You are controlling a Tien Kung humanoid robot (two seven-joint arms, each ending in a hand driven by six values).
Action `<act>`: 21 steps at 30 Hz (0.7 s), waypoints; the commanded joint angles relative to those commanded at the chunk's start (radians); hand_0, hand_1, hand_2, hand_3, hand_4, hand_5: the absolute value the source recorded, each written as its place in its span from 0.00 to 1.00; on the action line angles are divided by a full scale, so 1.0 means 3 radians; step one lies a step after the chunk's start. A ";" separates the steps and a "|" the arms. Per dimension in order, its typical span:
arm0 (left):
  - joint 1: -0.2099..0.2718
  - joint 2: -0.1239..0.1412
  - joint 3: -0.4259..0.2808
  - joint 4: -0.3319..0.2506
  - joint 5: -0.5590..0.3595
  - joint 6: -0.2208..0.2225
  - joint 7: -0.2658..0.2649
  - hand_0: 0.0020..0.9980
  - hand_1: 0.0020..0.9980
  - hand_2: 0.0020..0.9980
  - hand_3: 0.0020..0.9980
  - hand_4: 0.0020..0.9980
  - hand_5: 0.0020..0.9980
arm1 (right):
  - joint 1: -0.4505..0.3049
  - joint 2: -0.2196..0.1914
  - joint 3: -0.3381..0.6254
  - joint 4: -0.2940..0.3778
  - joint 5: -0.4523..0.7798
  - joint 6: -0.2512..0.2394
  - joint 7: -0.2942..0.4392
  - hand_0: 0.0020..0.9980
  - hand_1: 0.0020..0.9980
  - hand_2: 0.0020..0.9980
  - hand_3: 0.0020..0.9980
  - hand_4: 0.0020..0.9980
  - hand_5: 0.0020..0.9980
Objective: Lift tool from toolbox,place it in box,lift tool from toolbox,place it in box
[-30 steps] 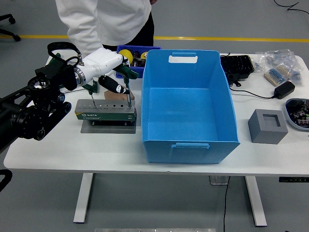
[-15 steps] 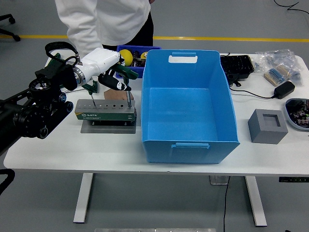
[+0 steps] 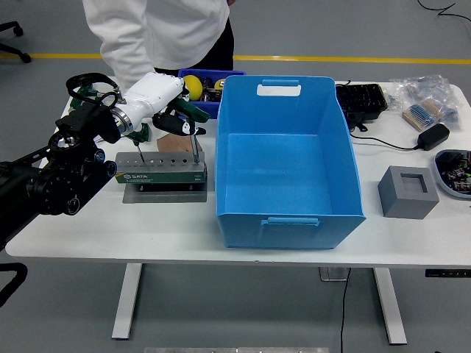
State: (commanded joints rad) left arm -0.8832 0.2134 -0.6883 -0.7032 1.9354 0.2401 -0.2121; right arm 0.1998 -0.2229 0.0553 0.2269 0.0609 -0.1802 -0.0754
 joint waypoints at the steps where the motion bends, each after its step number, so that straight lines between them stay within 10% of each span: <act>1: 0.0003 -0.0003 0.0004 0.0008 -0.0026 0.0029 -0.0017 0.15 0.04 0.07 0.05 1.00 0.65 | -0.0002 0.0001 0.0001 0.0000 -0.0002 0.0000 -0.0001 0.71 0.69 0.73 0.60 0.83 0.72; 21: 0.0010 0.0171 -0.0067 -0.0464 -0.0154 -0.0083 -0.0069 0.13 0.00 0.03 0.01 0.81 0.64 | -0.0023 0.0013 -0.0027 -0.0003 0.0044 -0.0001 0.0010 0.71 0.69 0.73 0.60 0.83 0.72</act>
State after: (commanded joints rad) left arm -0.8802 0.2648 -0.7084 -0.8425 1.8892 0.2152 -0.2328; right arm 0.1929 -0.2191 0.0472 0.2260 0.0742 -0.1804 -0.0723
